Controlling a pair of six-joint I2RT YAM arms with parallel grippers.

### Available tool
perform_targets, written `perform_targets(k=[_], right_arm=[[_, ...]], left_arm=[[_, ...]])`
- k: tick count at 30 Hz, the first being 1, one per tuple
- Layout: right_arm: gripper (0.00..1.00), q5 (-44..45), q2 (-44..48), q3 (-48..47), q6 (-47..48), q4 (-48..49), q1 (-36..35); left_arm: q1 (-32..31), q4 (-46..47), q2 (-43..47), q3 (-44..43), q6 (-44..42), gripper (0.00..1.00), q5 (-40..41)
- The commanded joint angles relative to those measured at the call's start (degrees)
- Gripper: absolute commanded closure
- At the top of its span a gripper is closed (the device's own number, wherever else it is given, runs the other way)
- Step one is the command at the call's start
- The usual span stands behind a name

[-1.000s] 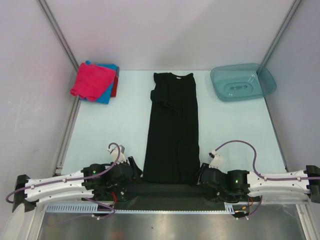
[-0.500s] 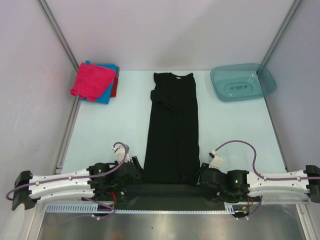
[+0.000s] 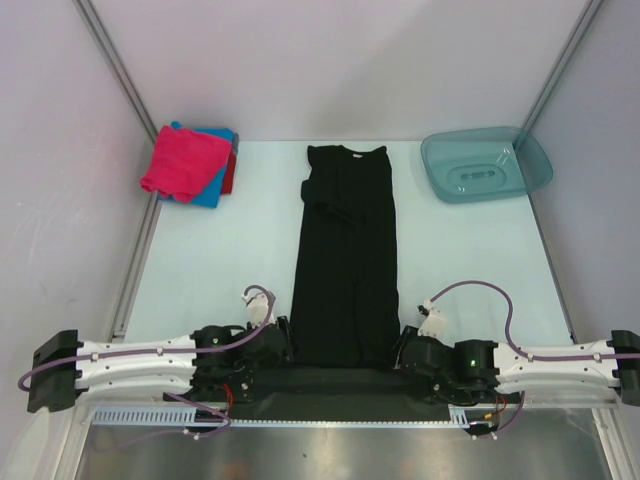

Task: Fold and stack the t-shirts
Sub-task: Fold the tshirt

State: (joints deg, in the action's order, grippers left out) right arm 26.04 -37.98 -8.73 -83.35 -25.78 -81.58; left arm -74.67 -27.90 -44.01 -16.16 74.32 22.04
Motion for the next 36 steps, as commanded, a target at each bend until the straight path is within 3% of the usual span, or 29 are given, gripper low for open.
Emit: perform_targets(k=[1, 8, 11, 14, 19, 23, 36], right_arm=[[0.62, 1.2, -0.5, 0.0, -0.2, -1.3, -0.3], [0.65, 0.7, -1.6, 0.2, 0.3, 0.9, -0.2], [0.68, 0.3, -2.6, 0.7, 0.3, 2.7, -0.2], [0.75, 0.2, -3.2, 0.5, 0.6, 3.3, -0.2], [0.9, 1.0, -2.4, -0.5, 2.2, 2.9, -0.3], [1.0, 1.9, -0.5, -1.9, 5.1, 2.8, -0.2], [1.0, 4.3, 0.1, -12.3, 13.4, -2.1, -0.1]], left_arm=[[0.1, 2.2, 0.5, 1.5, -1.5, 0.42, 0.8], [0.1, 4.7, 0.3, 3.6, -0.5, 0.47, -1.1], [0.1, 6.0, -0.5, 4.0, -0.8, 0.54, -1.7], [0.1, 6.8, -1.5, 4.0, -1.0, 0.65, -2.1], [0.1, 7.4, -1.3, 3.9, -1.9, 0.99, -2.0], [0.1, 6.2, 0.0, 2.7, -3.0, 1.0, -1.3], [0.1, -2.2, 1.4, -8.8, -8.8, 1.0, 0.8]])
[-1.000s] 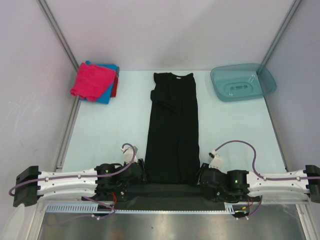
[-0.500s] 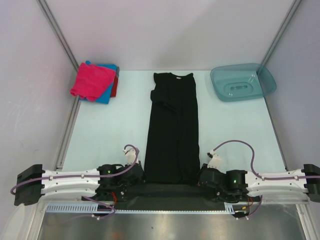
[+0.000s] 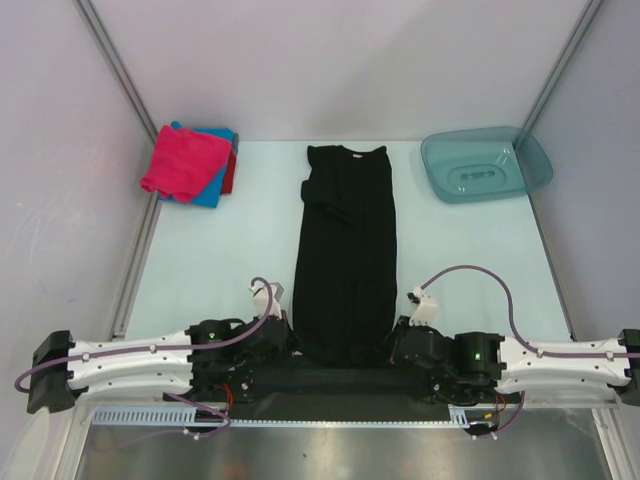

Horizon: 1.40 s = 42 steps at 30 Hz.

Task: Fold and stack the t-shirts
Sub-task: Fold the tshirt

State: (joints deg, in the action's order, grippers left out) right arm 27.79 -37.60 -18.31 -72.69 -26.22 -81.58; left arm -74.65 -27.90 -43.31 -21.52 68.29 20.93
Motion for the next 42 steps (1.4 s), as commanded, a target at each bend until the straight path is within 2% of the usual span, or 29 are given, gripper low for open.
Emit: perform_targets(k=[1, 10, 14, 18, 25, 32, 36, 42], right_arm=[[1.0, 2.5, -0.3, -3.3, 3.0, -1.9, -0.1], [1.0, 4.0, -0.5, -8.2, 8.8, -3.0, 3.2], [1.0, 2.7, -1.5, -10.1, 14.3, -0.8, 8.2], [1.0, -2.3, -4.3, -11.3, 21.6, 2.9, 17.0], [1.0, -11.9, -12.0, -13.8, 32.4, 10.8, 31.0], [1.0, -23.6, -23.6, -17.4, 38.9, 19.4, 43.2], [1.0, -29.1, -30.3, -20.8, 41.6, 23.3, 47.8], [1.0, -34.5, -41.4, -27.1, 44.2, 25.6, 53.4]], left_arm=[[0.0, -2.6, 0.5, -4.2, -2.9, 1.0, 1.9], [1.3, -5.9, 0.1, -9.1, -5.4, 1.0, 4.7], [5.4, -3.7, -1.5, -10.0, -9.7, 1.0, 3.9], [10.4, 0.1, -3.4, -11.0, -15.1, 1.0, 2.6], [21.6, 8.2, -11.7, -14.6, -25.2, 1.0, -2.9], [29.6, 15.8, -25.6, -21.3, -32.2, 1.0, -9.8], [33.2, 18.4, -34.4, -25.1, -34.8, 1.0, -13.6], [38.5, 20.5, -43.3, -31.6, -37.4, 1.0, -17.1]])
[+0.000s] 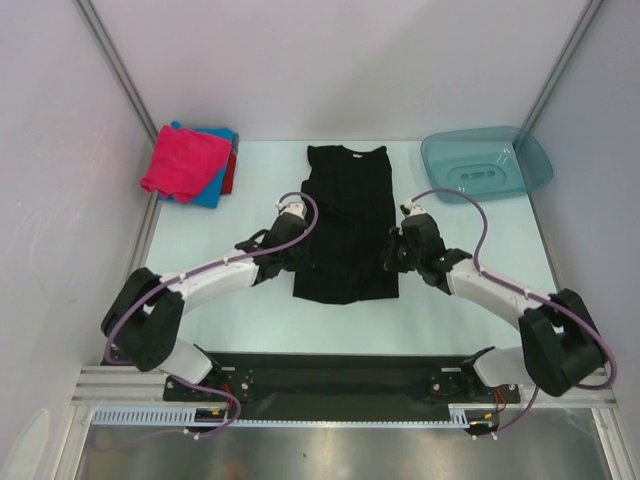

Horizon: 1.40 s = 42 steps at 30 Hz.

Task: Fold and stack the t-shirts
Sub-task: Fold the tshirt

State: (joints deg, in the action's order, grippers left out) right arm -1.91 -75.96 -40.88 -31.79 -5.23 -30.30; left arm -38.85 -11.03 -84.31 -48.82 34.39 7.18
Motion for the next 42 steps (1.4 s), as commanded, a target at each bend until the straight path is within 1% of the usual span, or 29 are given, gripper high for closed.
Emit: perform_targets(k=[1, 4, 6, 12, 13, 21, 24, 25, 26, 28, 29, 30, 31, 32, 33, 34, 35, 36, 37, 38, 42], right_arm=[[1.0, -5.4, -4.1, -5.3, 3.5, 6.6, 2.5], [1.0, -6.6, -8.5, -8.3, 4.5, 7.1, 3.8], [1.0, -5.7, -10.5, -9.6, 5.1, 6.6, 4.2], [1.0, -5.3, -13.2, -11.2, 5.3, 6.9, 7.0], [1.0, -5.0, -14.1, -11.5, 5.5, 6.8, 7.3], [1.0, -4.9, -18.0, -13.6, 6.4, 7.6, 9.4], [1.0, -4.8, -18.7, -14.0, 6.9, 7.9, 9.7], [0.96, -4.8, -18.9, -14.1, 6.8, 8.0, 9.7], [0.94, -3.9, -19.0, -14.1, 7.3, 8.0, 9.8], [0.93, -2.6, -19.3, -14.6, 7.9, 7.7, 10.1], [0.82, -2.4, -19.5, -14.7, 8.1, 7.6, 10.4], [0.75, -2.6, -19.7, -14.7, 8.3, 8.0, 10.5], [0.67, -2.9, -19.9, -15.0, 8.5, 8.1, 11.2], [0.51, -3.0, -20.1, -15.3, 8.8, 8.0, 11.3], [0.45, -2.7, -20.1, -15.5, 9.4, 7.6, 11.5], [0.41, -2.4, -20.2, -15.8, 9.7, 7.5, 11.7], [0.33, -1.5, -20.0, -16.1, 10.0, 7.3, 12.0], [0.31, -1.2, -19.8, -16.2, 10.2, 7.3, 12.2], [0.3, -0.9, -19.0, -16.3, 10.5, 7.3, 12.5], [0.29, -0.5, -18.6, -16.5, 10.7, 7.3, 12.9], [0.28, -1.3, -15.7, -17.0, 10.9, 6.3, 13.7]], left_arm=[[3.4, 3.6, -4.0, -6.0, -4.2, 1.0, -3.8], [5.9, 3.8, -6.3, -8.6, -5.3, 1.0, -4.6], [7.7, 3.8, -7.9, -9.3, -5.2, 1.0, -5.9], [10.7, 4.7, -11.0, -10.3, -5.5, 1.0, -6.7], [11.2, 4.9, -11.4, -10.5, -5.6, 1.0, -8.2], [12.0, 5.7, -15.4, -13.5, -6.3, 0.98, -10.3], [12.0, 5.8, -16.6, -14.8, -6.5, 0.98, -10.6], [12.1, 5.7, -16.7, -15.3, -6.4, 0.96, -10.3], [12.1, 5.8, -17.0, -15.3, -6.5, 0.97, -10.3], [12.5, 5.8, -17.2, -15.8, -7.0, 0.97, -10.1], [12.6, 5.7, -17.3, -16.0, -7.1, 0.95, -9.9], [12.8, 5.5, -17.3, -16.4, -7.4, 0.9, -9.8], [13.0, 5.3, -17.2, -16.5, -7.4, 0.71, -9.7], [13.3, 5.1, -17.2, -16.6, -7.6, 0.65, -9.6], [13.5, 5.0, -16.9, -16.6, -7.7, 0.59, -9.4], [13.5, 4.9, -16.8, -16.4, -7.8, 0.36, -8.9], [13.6, 4.6, -16.3, -16.2, -7.8, 0.29, -7.4], [13.6, 4.5, -15.5, -15.9, -7.8, 0.27, -7.4], [13.6, 5.0, -14.7, -15.3, -7.9, 0.24, -5.6], [13.6, 5.1, -14.0, -14.8, -7.9, 0.22, -5.2], [13.6, 5.9, -10.9, -13.4, -8.4, 0.21, -4.3]])
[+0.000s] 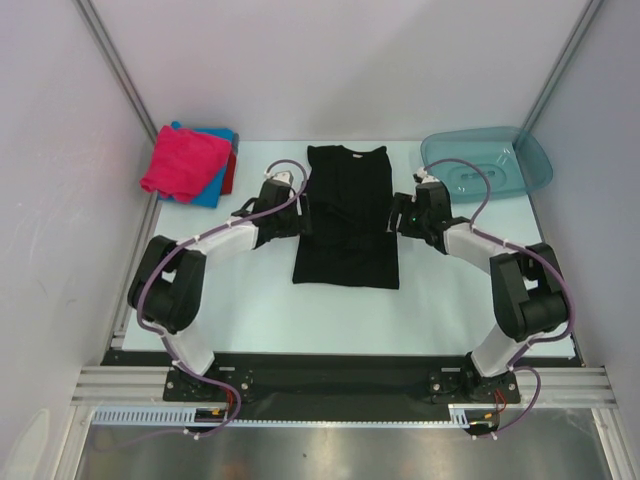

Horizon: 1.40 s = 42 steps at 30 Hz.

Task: Fold and stack the t-shirts
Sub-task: Fold the tshirt

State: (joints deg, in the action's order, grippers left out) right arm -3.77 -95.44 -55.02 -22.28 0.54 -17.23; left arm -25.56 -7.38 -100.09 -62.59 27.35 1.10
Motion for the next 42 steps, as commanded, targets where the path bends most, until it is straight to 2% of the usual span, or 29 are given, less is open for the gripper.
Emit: perform_targets(k=[1, 5, 10, 14, 16, 22, 32, 42], right_arm=[[0.28, 0.0, 4.8, -3.0, 1.0, 0.3, 0.7], [0.28, -5.6, 6.7, -2.9, -1.8, -2.1, 0.1], [0.35, -6.0, 8.6, -1.3, -3.4, -4.0, -3.4], [0.5, -5.5, 9.4, -0.7, -4.5, -5.2, -5.8], [0.61, -5.5, 9.1, -0.8, -4.9, -5.9, -6.5], [0.72, -4.8, 6.3, -1.2, -5.1, -8.3, -9.2], [0.73, -3.0, 2.8, -1.5, -7.0, -10.5, -14.0], [0.73, -1.5, -2.3, -3.2, -6.4, -8.9, -13.6]], left_arm=[[0.3, 2.3, 6.0, 0.6, -1.3, 0.2, 1.5], [0.3, 1.7, 8.0, 1.2, -0.6, 0.21, -0.6], [0.2, 3.5, 9.0, 3.1, 0.9, 0.26, -9.3], [0.2, 2.7, 7.7, 3.4, 2.2, 0.31, -12.3], [0.1, 1.0, 6.9, 3.0, 2.3, 0.34, -13.0], [-1.2, -2.2, 4.3, 2.7, 1.5, 0.35, -12.6], [-5.3, -3.8, -1.1, 1.3, 1.2, 0.35, -11.7], [-5.5, -6.1, -8.4, -7.4, -0.5, 0.34, -9.3]])
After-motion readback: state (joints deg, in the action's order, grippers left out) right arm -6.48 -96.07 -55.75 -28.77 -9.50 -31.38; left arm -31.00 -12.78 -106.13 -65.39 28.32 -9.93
